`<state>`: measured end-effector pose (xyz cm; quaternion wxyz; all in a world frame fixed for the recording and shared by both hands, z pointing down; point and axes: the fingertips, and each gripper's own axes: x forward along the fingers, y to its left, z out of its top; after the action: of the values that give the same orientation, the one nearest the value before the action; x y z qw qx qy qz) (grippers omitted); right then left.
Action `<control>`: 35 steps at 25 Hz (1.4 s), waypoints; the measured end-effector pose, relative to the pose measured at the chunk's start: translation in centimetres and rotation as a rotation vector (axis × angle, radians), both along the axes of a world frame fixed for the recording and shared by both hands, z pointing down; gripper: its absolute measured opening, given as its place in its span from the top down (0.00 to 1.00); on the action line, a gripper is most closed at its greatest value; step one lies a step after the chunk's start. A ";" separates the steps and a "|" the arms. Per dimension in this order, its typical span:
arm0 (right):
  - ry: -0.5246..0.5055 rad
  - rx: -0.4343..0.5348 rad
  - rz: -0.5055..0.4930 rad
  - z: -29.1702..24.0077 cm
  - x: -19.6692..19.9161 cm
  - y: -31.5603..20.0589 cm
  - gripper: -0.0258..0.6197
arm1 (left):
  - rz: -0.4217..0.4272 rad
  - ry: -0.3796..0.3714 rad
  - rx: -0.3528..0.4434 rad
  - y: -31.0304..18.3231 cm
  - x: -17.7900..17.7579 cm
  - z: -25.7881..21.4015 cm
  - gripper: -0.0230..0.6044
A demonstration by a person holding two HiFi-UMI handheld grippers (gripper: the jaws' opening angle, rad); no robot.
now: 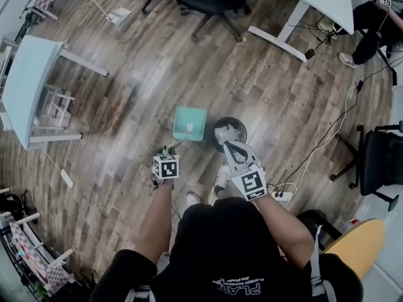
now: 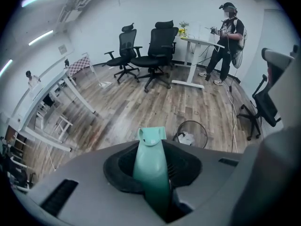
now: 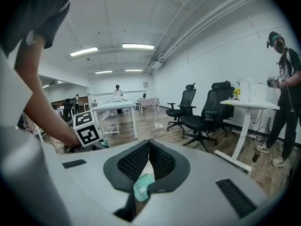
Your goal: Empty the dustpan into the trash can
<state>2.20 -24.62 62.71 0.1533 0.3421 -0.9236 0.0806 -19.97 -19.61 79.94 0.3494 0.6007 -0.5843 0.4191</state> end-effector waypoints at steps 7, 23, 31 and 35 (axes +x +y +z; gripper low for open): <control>0.009 -0.023 -0.015 2.1 0.6 -0.2 0.92 | 0.010 0.007 -0.046 -1.5 1.4 3.2 0.81; 0.016 -0.035 0.004 2.3 0.3 1.6 0.92 | -0.011 -0.006 0.063 -1.6 0.2 1.6 0.58; -0.004 0.037 0.049 -1.5 -1.2 3.8 0.92 | 0.044 0.028 0.315 0.4 1.7 -9.3 0.58; -0.026 0.103 0.093 -5.2 -2.0 5.9 0.92 | 0.093 0.095 0.462 2.9 2.9 -16.2 0.70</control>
<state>0.22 -18.68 57.53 0.1194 0.3912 -0.9114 0.0445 -17.09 -16.72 63.78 0.2100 0.7100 -0.6193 0.2613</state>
